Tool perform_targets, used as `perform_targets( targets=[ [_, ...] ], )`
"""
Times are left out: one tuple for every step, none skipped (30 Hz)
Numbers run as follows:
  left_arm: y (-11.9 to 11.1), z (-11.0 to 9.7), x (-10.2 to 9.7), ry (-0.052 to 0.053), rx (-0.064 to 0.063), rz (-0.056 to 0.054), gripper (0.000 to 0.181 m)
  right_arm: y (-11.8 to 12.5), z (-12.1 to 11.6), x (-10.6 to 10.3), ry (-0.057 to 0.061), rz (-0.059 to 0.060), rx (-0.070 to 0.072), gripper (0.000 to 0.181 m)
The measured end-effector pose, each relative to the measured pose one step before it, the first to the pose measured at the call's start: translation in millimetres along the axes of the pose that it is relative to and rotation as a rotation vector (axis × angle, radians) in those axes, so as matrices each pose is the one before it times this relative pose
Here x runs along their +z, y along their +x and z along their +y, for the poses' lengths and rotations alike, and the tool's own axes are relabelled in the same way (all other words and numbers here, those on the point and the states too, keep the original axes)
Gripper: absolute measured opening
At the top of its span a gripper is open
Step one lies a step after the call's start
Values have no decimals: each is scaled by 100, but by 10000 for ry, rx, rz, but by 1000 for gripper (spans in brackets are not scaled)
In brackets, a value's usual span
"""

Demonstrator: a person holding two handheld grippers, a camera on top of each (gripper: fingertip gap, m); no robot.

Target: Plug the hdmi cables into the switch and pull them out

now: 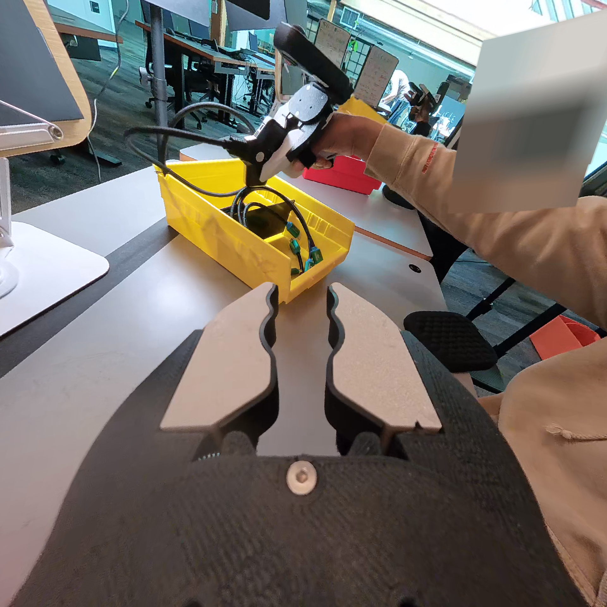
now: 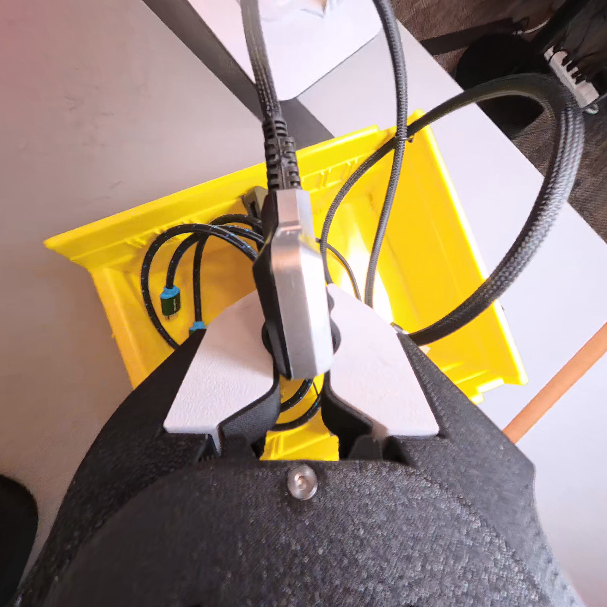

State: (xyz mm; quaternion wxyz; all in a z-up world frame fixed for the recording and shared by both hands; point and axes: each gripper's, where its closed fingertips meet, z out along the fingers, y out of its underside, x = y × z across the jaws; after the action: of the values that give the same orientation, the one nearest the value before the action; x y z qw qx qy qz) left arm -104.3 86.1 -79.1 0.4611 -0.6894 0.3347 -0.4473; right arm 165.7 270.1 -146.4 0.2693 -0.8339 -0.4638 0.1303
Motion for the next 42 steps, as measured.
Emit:
perform_targets(
  targets=[
    [-127, 33, -49, 12, -38, -7, 28, 363, 43, 218, 127, 57, 206, 27],
    [-149, 68, -38, 3, -38, -13, 28, 410, 36, 63, 105, 87, 260, 27],
    [-147, 63, -22, -4, -39, -14, 28, 807, 255, -26, -73, 385, 252, 29],
    [-128, 80, -17, -8, -41, -7, 28, 1137, 699, 9, -346, 637, 204, 30],
    [-124, 65, -16, -4, -39, -5, 28, 1134, 847, 50, -373, 637, 236, 32],
    [-91, 50, -8, 1, -29, -5, 28, 844, 758, 58, -251, 418, 257, 33],
    [-73, 23, -6, 2, -21, -4, 28, 543, 731, 4, -188, 210, 215, 34],
    [-58, 26, 9, 2, -17, -2, 28, 601, 541, -105, -72, 262, 198, 38],
    [-39, 19, 24, 0, -18, 3, 28, 496, 377, -196, 42, 193, 112, 42],
    [-3, 40, 63, -8, -18, 13, 28, 320, 254, -280, 86, 90, 76, 45],
    [12, 58, 89, -24, -12, 16, 28, 239, 142, -349, 120, 50, 50, 48],
    [32, 86, 107, -40, -2, 11, 28, 67, 205, -377, 38, -25, -26, 50],
    [39, 74, 107, -43, 10, 9, 28, 31, 168, -406, 12, 12, -110, 51],
    [58, 50, 104, -34, 16, 9, 28, 96, 77, -428, 21, 115, -179, 52],
    [63, 23, 77, -23, 16, 9, 28, 50, 36, -461, -2, 119, -218, 53],
    [55, 16, 72, -17, 16, 6, 28, -65, -71, -490, 21, 58, -184, 54],
    [55, 13, 56, -20, 16, 0, 28, -178, -209, -497, 83, 0, -177, 54],
    [42, 3, 36, -18, 18, -6, 28, -200, -311, -505, 115, 20, -172, 54],
    [28, 14, 28, -19, 20, -10, 28, -240, -401, -494, 122, 24, -167, 54],
    [-2, 16, 19, -24, 17, -25, 28, -364, -499, -494, 151, -32, -155, 54],
    [-29, 36, 8, -39, 19, -45, 28, -403, -618, -472, 192, -21, -115, 54],
    [-27, 43, 4, -49, 30, -50, 28, -476, -720, -486, 241, -29, -102, 54],
    [-2, 41, 2, -42, 37, -40, 28, -573, -820, -463, 285, -53, -89, 53],
    [36, -5, -14, -25, 35, -20, 28, -624, -909, -440, 332, -52, -68, 53],
    [30, -41, -26, -4, 29, -14, 28, -684, -1012, -431, 392, -39, -38, 53],
    [20, -53, -37, 1, 29, -28, 28, -789, -1113, -420, 468, -56, -7, 53],
    [-14, -17, -52, -17, 36, -54, 28, -962, -1199, -411, 538, -92, 33, 52],
    [-92, 12, -51, -45, 52, -105, 28, -1046, -1244, -427, 595, -93, 97, 52],
    [-172, 36, -69, -66, 77, -171, 28, -1225, -1233, -419, 658, -138, 137, 52],
    [-252, 20, -86, -61, 108, -239, 28, -1296, -1147, -413, 678, -142, 187, 52],
    [-260, -5, -106, -48, 125, -256, 28, -1301, -970, -382, 676, -108, 215, 51],
    [-217, -8, -103, -60, 103, -225, 28, -1296, -736, -306, 613, -82, 183, 51],
    [-204, 47, -83, -92, 77, -213, 28, -1250, -429, -252, 506, -51, 135, 51],
    [-236, 73, -72, -110, 88, -241, 28, -1186, -224, -226, 448, -25, 159, 51],
    [-301, 88, -64, -118, 98, -293, 28, -1192, -42, -146, 403, -76, 223, 51],
    [-294, 109, -37, -130, 101, -282, 28, -1235, 222, -84, 258, -143, 251, 51],
    [-234, 136, -26, -145, 91, -232, 28, -1202, 321, -68, 255, -145, 265, 51],
    [-214, 147, -6, -147, 85, -211, 28, -1182, 427, -84, 251, -137, 261, 51],
    [-230, 107, -17, -117, 89, -226, 28, -1077, 681, -80, 88, -91, 166, 51],
    [-200, 72, -26, -92, 91, -200, 28, -902, 815, -78, 54, -4, 105, 52],
    [-137, 44, -46, -71, 74, -143, 29, -783, 1055, -53, -82, 5, -24, 52],
    [-99, 8, -49, -46, 47, -108, 29, -435, 1345, -45, -317, 142, -197, 53]
  ],
)
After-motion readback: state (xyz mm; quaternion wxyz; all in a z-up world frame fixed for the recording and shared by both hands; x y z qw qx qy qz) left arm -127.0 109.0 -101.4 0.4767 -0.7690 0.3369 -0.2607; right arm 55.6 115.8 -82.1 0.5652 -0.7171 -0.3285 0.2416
